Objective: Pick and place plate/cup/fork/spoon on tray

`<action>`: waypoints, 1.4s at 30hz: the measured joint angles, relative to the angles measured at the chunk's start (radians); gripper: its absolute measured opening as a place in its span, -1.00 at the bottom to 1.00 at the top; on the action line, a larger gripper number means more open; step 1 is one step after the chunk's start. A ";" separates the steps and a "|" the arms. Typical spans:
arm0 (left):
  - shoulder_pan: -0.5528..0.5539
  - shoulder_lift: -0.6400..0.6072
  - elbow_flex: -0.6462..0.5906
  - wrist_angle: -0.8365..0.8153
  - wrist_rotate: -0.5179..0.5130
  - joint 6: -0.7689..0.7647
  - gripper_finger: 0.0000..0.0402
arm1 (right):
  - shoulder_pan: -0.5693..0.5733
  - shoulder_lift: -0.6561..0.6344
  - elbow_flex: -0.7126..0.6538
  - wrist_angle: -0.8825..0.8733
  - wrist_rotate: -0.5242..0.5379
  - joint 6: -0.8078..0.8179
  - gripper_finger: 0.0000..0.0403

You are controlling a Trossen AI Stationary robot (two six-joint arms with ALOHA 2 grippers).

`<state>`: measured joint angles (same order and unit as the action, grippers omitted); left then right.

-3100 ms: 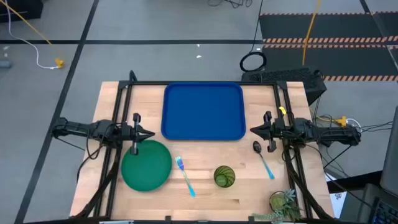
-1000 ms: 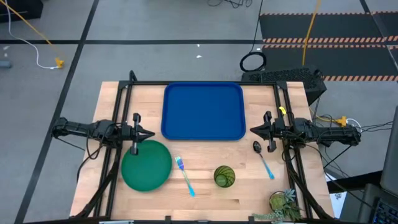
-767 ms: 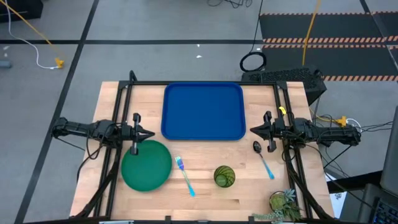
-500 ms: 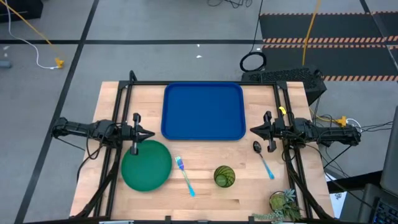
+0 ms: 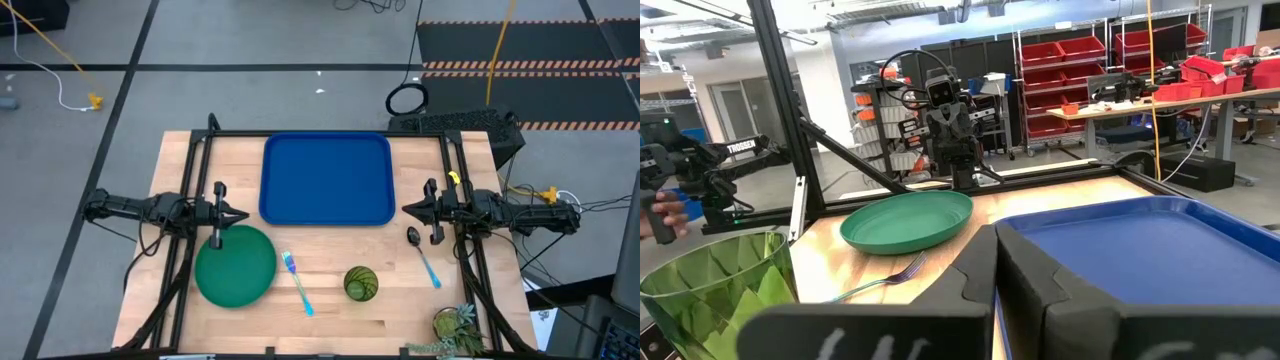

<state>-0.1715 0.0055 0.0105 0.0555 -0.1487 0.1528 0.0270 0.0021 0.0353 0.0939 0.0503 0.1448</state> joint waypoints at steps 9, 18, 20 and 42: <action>0.000 0.000 0.000 0.013 0.000 0.000 -0.88 | 0.000 0.000 0.000 0.000 0.000 0.000 -1.00; 0.000 0.000 0.000 0.084 0.001 -0.059 -0.88 | 0.000 0.000 0.000 0.000 0.000 0.000 -1.00; 0.000 0.000 0.000 0.088 0.001 -0.067 -0.88 | 0.000 0.000 0.000 0.000 0.000 0.000 -1.00; -0.060 0.451 0.461 0.119 0.124 -0.049 -0.88 | 0.000 0.000 0.000 0.050 0.006 0.000 -1.00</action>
<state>-0.2310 0.4567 0.4713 0.1747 -0.0247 0.1033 0.0269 0.0023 0.0351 0.1444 0.0563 0.1448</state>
